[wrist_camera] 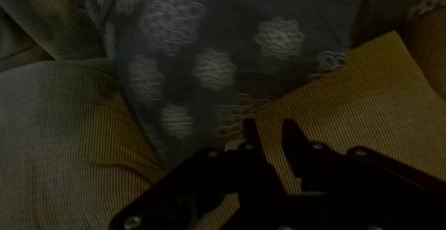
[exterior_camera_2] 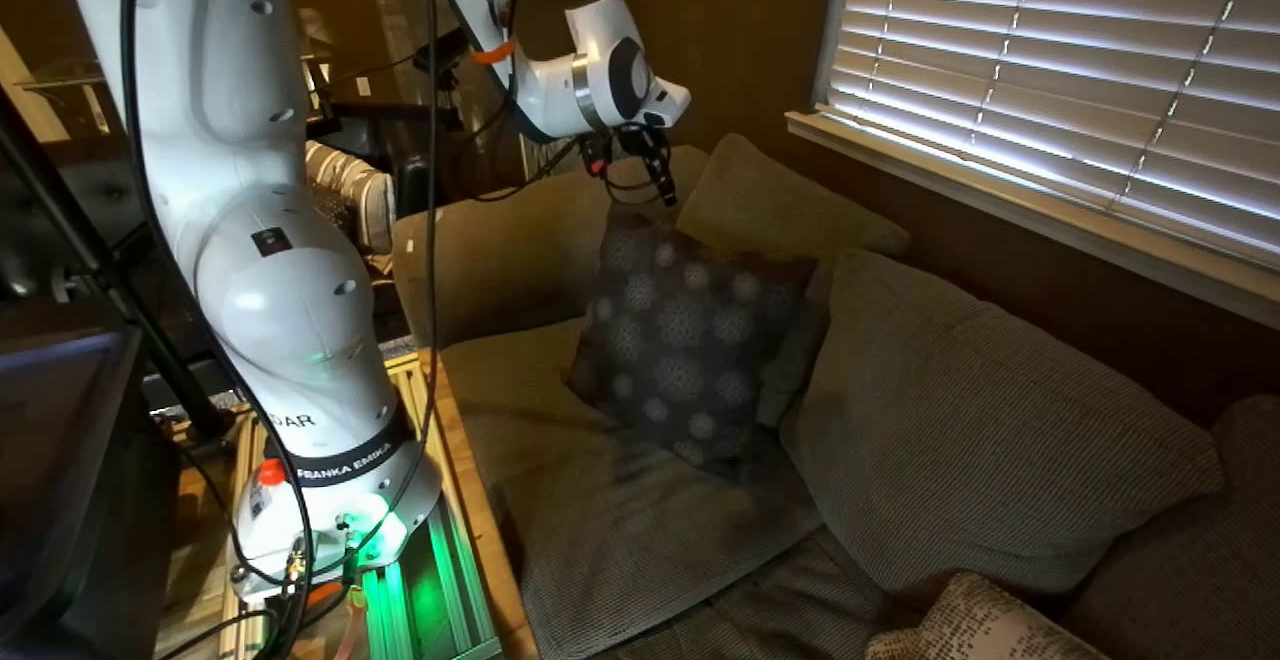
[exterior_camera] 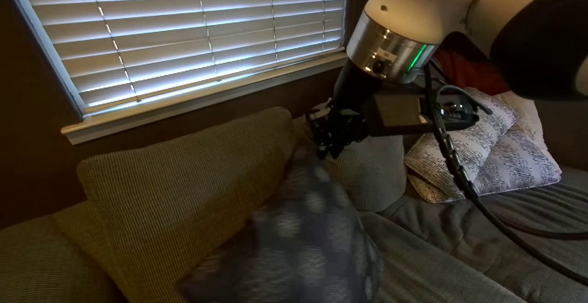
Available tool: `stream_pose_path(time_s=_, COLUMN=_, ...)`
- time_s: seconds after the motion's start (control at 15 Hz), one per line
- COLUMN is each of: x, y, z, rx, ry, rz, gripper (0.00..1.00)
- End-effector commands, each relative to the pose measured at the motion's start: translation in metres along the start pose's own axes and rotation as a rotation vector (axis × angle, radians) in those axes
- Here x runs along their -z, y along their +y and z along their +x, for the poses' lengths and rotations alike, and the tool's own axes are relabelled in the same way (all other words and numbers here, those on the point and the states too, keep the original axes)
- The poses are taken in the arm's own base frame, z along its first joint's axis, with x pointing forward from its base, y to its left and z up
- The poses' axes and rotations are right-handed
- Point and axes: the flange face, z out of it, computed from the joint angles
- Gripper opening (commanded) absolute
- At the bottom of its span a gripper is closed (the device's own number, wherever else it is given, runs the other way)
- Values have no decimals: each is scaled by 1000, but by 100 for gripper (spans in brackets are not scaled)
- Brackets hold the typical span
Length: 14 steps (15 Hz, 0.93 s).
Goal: Move the brown pillow to the left
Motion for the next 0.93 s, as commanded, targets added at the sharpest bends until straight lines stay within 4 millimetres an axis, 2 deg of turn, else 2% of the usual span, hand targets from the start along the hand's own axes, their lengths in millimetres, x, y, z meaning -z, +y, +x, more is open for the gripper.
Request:
stream_pose_path(time_s=0.0, x=6, y=-12, z=26, rx=-29, ry=59, rz=54, gripper=56)
stream_pose_path(time_s=0.2, x=17, y=-7, z=44, rx=-54, ry=81, rz=62, gripper=78)
stream_pose_path(time_s=0.4, x=27, y=15, z=54, rx=-79, ry=84, rz=21, gripper=98)
stream_pose_path(time_s=0.6, x=36, y=49, z=59, rx=-122, ry=58, rz=-60, gripper=100)
stream_pose_path(time_s=0.87, x=54, y=106, z=75, rx=-210, ry=-40, rz=-203, gripper=100)
